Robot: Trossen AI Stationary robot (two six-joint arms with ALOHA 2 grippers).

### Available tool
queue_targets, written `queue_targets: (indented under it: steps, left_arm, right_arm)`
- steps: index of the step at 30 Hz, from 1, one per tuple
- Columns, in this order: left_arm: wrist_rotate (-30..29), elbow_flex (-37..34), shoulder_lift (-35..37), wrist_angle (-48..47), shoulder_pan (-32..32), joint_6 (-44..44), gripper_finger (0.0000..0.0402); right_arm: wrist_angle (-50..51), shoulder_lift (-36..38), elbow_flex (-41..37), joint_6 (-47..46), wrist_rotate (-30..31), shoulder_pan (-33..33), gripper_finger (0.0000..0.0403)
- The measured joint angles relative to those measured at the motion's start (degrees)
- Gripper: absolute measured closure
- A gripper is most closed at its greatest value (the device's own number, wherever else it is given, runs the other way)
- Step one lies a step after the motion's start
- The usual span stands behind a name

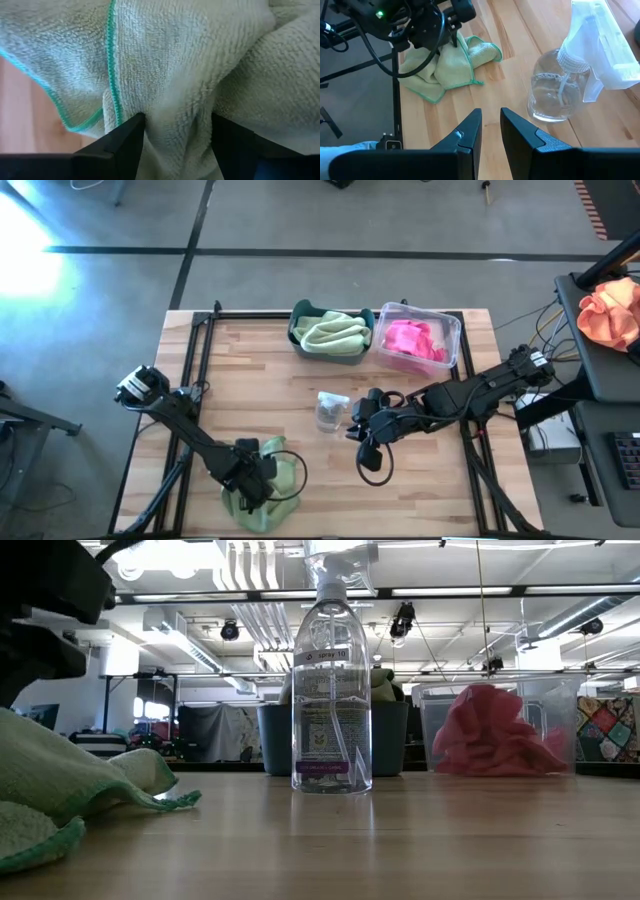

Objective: Sort microfiber towel by color & place in baskets
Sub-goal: Put the green microfiber cloth into the blue bin

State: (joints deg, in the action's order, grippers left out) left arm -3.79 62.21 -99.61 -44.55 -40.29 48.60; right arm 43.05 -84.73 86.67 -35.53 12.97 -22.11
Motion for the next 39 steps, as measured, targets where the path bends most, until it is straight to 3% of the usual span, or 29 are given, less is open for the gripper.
queue_targets:
  steps: [12, 27, 39]
  left_arm:
    - [-0.2, -4.6, 0.0, 5.6, 0.0, 2.7, 0.0211]
    - [-0.4, -4.7, 0.0, 5.9, 0.0, 4.3, 0.0390]
    - [-0.7, -0.1, -0.1, 4.0, 0.0, 5.5, 0.0400]
  right_arm:
    - [0.0, 0.0, 0.0, 0.0, 0.0, 0.0, 0.0339]
    - [0.0, 0.0, 0.0, 0.2, 0.0, 0.0, 0.0339]
    - [0.0, 0.0, 0.0, 1.2, 0.1, 0.0, 0.0339]
